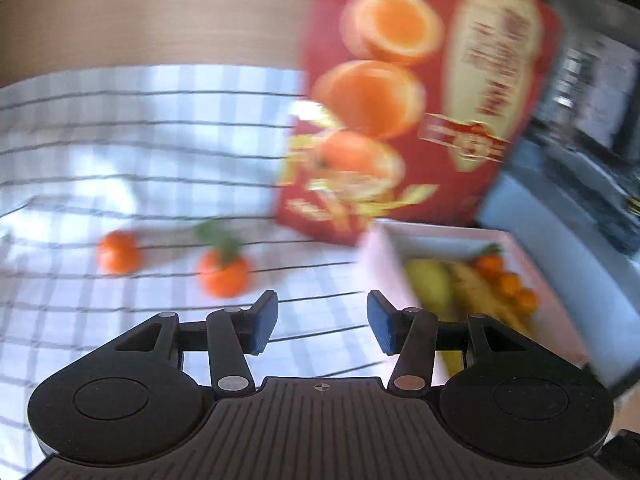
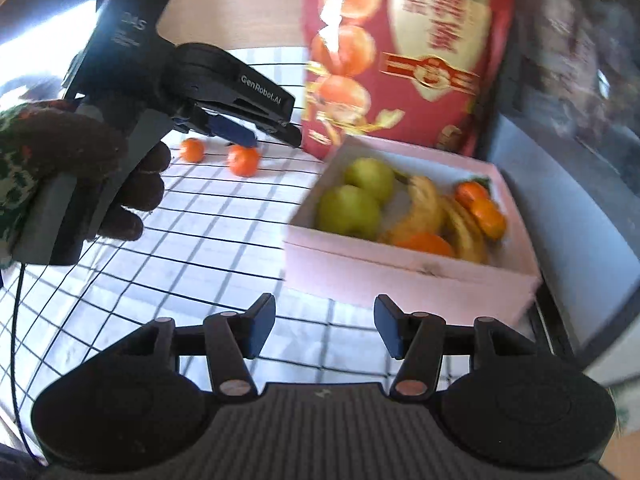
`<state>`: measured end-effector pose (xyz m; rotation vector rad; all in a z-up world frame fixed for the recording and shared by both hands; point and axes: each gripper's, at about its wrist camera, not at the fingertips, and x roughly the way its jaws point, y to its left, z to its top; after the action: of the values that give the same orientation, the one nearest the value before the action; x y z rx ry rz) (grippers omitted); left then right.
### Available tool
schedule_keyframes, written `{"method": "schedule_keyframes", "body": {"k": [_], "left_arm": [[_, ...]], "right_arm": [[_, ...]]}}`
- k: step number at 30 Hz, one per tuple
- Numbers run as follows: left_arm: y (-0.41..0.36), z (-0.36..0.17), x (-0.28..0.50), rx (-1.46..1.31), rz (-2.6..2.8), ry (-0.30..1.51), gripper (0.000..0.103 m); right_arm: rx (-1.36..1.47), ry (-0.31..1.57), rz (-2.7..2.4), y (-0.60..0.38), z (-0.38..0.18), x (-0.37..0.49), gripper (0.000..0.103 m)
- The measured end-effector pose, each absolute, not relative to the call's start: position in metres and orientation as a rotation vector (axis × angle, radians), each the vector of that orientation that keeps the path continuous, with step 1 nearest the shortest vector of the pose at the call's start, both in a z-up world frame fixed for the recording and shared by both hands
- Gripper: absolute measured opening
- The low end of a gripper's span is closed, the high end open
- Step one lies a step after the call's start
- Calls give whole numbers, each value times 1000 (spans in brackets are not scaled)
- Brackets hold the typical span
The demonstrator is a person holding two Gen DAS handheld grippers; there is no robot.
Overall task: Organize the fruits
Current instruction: 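Grasp a mandarin with the left tool while the right tool grasps a leafy mandarin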
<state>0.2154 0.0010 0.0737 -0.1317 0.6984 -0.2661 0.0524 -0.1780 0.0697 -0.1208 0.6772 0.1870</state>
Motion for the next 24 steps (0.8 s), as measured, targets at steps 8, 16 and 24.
{"method": "schedule_keyframes", "body": {"k": [8, 16, 24], "left_arm": [[76, 49, 194, -173, -75, 764, 54], [149, 40, 173, -220, 81, 785, 54], [188, 39, 166, -251, 106, 786, 54]], "right_arm": [[-225, 654, 302, -127, 71, 97, 58], [-300, 553, 372, -58, 99, 179, 69], [-183, 747, 188, -28, 59, 286, 69]]}}
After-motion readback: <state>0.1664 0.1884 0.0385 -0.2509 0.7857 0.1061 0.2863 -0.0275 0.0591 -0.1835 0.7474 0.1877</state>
